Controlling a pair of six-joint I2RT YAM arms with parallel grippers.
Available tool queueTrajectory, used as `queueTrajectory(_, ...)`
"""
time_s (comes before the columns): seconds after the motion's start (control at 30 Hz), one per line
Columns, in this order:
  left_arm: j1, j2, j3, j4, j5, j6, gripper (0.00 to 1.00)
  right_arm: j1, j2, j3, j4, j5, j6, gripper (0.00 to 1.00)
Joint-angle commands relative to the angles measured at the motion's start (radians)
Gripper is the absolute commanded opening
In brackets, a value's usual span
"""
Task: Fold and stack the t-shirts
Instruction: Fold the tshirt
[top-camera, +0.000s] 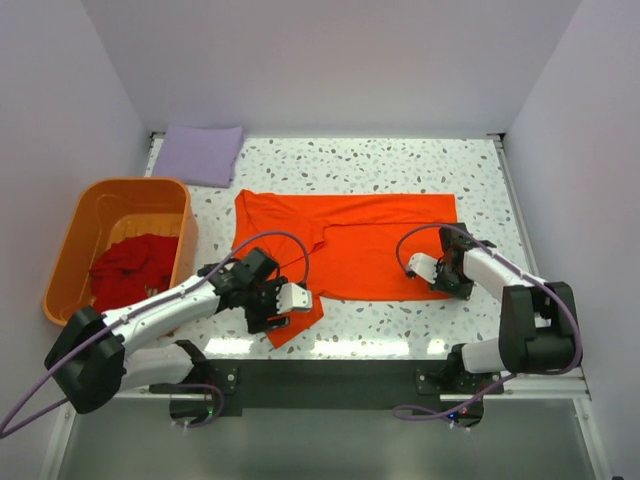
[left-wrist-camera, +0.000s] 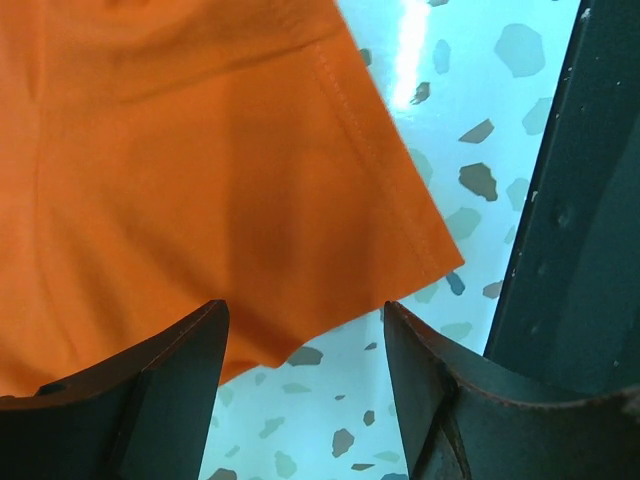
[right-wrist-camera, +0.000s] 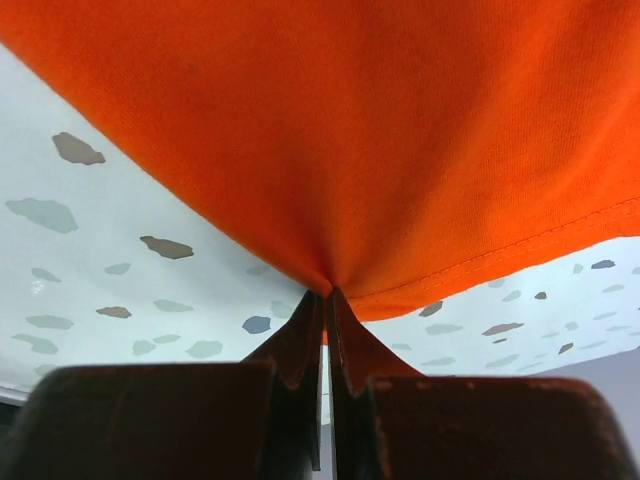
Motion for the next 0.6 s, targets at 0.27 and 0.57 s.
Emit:
queueTrajectory(0.27,-0.157,0.19,-0.022,0.143,-0.202,-0.101,0.61,-0.005,0.054,0.036,0.038,-0.05,0.036,0.0)
queueTrajectory(0.57,-0.16,0.124,0.101,-0.051,-0.089,-0.086,0.0,-0.005,-0.017,0.077,-0.083,-0.093,0.005,0.0)
